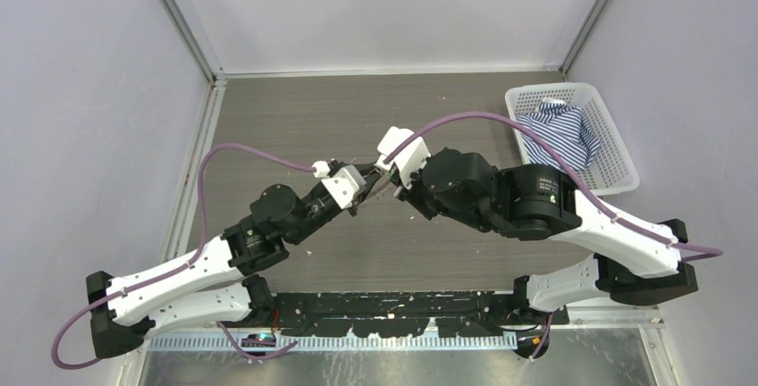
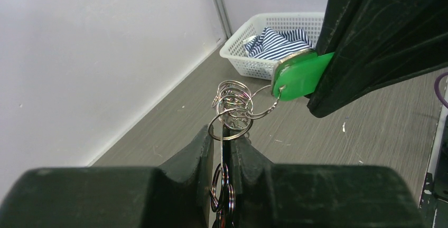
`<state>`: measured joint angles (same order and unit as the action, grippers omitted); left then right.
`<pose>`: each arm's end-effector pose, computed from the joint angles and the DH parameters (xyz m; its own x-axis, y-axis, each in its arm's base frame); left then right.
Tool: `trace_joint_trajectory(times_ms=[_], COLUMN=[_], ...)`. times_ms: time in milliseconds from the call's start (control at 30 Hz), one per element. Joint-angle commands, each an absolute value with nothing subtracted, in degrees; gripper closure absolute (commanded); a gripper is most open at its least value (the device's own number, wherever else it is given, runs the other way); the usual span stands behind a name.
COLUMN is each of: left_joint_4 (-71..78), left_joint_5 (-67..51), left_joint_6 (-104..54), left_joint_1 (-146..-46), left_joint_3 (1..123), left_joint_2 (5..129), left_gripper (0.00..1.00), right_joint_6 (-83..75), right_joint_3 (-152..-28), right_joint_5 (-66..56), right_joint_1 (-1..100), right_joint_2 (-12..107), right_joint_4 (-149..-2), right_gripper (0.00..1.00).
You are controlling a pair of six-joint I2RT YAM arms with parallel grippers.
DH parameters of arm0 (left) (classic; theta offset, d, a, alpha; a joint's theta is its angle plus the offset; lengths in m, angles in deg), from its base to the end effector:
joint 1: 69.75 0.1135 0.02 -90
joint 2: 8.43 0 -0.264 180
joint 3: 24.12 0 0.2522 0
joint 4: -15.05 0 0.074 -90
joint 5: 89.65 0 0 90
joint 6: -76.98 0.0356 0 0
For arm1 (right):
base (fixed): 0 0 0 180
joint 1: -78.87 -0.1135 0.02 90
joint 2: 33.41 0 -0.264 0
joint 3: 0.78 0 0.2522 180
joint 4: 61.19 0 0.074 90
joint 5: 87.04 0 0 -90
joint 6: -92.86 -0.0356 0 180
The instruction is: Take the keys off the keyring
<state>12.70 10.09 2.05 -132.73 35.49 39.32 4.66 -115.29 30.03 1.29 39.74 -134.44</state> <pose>0.0948 -0.1727 0.3788 0.2811 0.0129 -0.9596 0.7551 0.6142 0.2294 0.0637 0.2138 0.4770 -0.0889 -0.5335 -0.8411 -0.7897 0.5524 -0.2670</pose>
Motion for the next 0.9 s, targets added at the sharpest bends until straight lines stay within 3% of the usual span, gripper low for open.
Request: trace_joint_trajectory(times_ms=[0,400,867], left_joint_4=[13.12,30.70,32.08], left_joint_5=[16.96,13.80,4.37], left_joint_6=[1.67,5.35,7.28], left_joint_1=[-131.15,-131.18,-131.14], left_joint_3=[36.90,31.80,30.58], left_joint_2=[38.32,37.68,35.75], left_gripper=[1.00,1.00,1.00], right_joint_6=[4.60,-0.91,-2.49], right_joint_3=[-118.59,-114.47,-104.39], right_joint_5=[33.94,37.93,29.85], right_joint_1=[-0.27,-0.35,3.02], right_joint_2=[39.40,41.80,34.72], right_joint_4=[-137.24,-133.91,-121.72], right_gripper=[0.99,0.99,0.97])
